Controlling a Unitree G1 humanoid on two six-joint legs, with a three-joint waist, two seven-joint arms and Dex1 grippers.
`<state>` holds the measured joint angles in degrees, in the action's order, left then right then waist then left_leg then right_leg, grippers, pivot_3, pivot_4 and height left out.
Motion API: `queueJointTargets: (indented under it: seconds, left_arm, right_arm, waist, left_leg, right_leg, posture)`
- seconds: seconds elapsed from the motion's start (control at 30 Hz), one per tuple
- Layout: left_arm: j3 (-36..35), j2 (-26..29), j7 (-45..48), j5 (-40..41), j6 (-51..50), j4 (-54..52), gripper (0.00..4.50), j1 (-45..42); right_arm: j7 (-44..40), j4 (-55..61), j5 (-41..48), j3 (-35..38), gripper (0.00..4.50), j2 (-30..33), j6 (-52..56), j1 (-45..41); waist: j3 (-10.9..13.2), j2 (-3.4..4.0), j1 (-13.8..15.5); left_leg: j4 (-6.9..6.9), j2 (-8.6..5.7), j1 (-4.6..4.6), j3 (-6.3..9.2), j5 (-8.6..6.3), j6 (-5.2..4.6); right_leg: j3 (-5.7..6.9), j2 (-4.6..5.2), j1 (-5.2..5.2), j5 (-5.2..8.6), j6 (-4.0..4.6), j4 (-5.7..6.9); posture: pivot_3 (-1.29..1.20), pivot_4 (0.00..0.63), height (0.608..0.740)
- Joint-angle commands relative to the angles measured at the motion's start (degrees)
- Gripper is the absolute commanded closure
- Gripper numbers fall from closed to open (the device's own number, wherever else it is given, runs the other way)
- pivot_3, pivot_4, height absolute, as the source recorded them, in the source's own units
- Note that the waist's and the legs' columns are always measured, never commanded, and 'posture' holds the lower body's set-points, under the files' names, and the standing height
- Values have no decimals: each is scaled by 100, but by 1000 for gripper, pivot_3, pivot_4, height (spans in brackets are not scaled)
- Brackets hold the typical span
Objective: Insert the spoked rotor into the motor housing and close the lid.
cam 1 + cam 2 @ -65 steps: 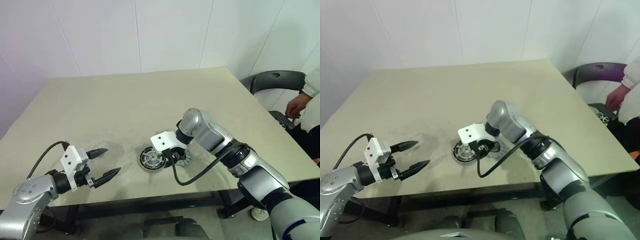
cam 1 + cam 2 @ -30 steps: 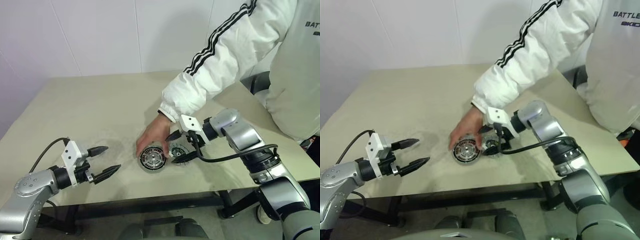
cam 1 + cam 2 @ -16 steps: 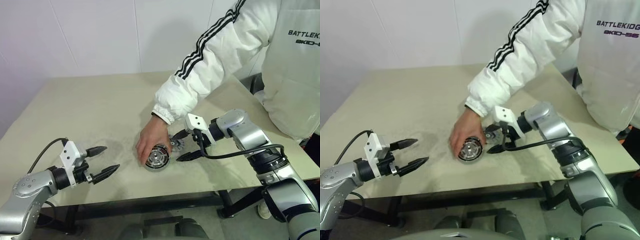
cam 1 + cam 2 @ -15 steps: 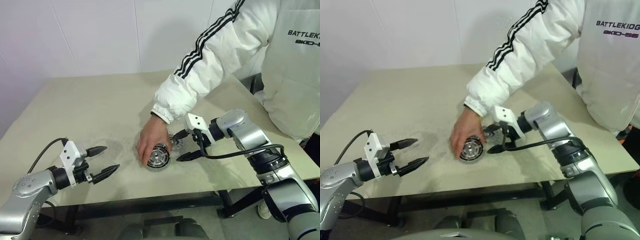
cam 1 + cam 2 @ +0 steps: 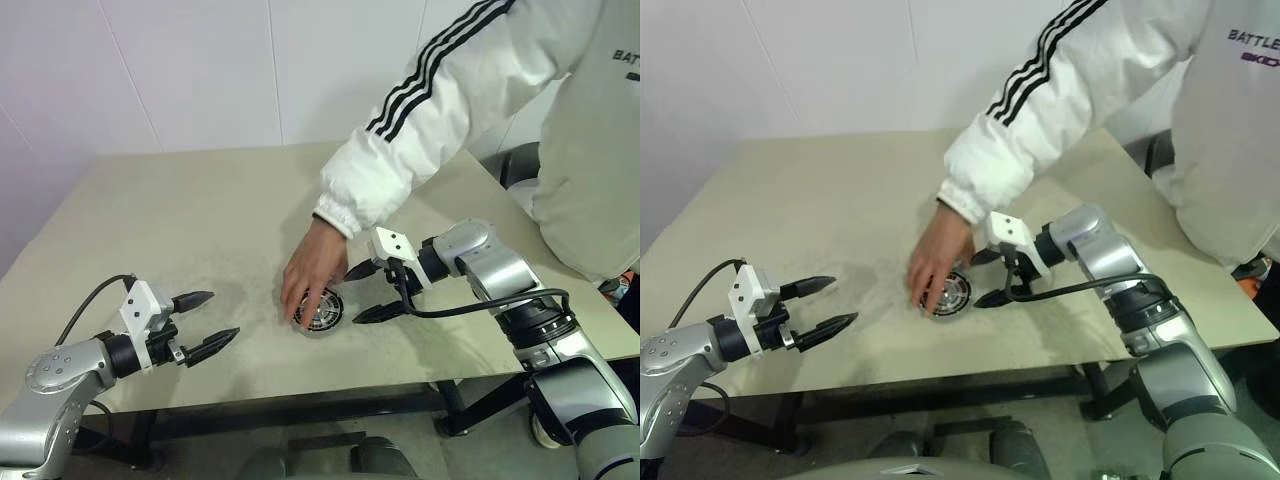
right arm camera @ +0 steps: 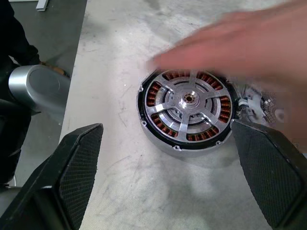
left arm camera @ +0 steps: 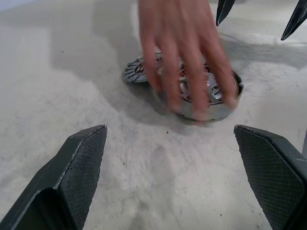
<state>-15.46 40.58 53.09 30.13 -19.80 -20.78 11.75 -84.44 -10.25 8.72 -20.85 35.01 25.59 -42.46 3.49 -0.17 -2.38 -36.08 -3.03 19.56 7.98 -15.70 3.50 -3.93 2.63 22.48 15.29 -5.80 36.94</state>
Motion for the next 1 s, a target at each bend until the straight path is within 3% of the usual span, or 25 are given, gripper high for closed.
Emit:
queueJointTargets:
  seconds: [0.03, 0.27, 0.4, 0.8, 1.0]
  left_arm:
    - [-168, 82, -27, 68, -13, -157, 0, -22]
    - [-186, 97, -38, 85, -25, -163, 0, -26]
    - [-214, 87, -58, 100, -7, -181, 0, -49]
    - [-178, 16, -174, 120, -18, -336, 0, 72]
    - [-234, -18, -243, 126, 6, -429, 0, 212]
  right_arm:
    - [-72, 200, 76, 74, 39, 74, -47, -112]
    - [-366, 198, -76, -173, 39, 107, -456, -202]
    - [-598, 53, -544, -556, 39, 172, -1270, -389]
    - [480, -2126, -2515, -1519, 39, -612, -5713, -1644]
    - [862, -3012, -3026, -1789, 39, -854, -6873, -2031]
  waist:
    - [0, 0, 0]
    - [0, 0, 0]
    - [1, 1, -6]
    - [3, 0, -5]
    - [3, -1, -13]
  left_leg:
    - [0, 0, 0, 0, 0, 0]
    - [0, 0, 0, 0, 0, 0]
    - [-1, 0, 0, -1, 0, 0]
    - [3, 0, -3, 0, 0, 0]
    - [5, -2, -4, 1, 0, 0]
  right_leg:
    - [0, 0, 0, 0, 0, 0]
    - [0, 0, 0, 0, -1, 0]
    - [0, 0, 0, 1, -1, 0]
    - [-1, -1, 0, -14, 20, 2]
    - [-2, 1, -1, -14, 23, 1]
  posture:
    - [0, 0, 740]
    - [0, 0, 740]
    - [0, 0, 740]
    - [0, 0, 740]
    - [0, 0, 740]
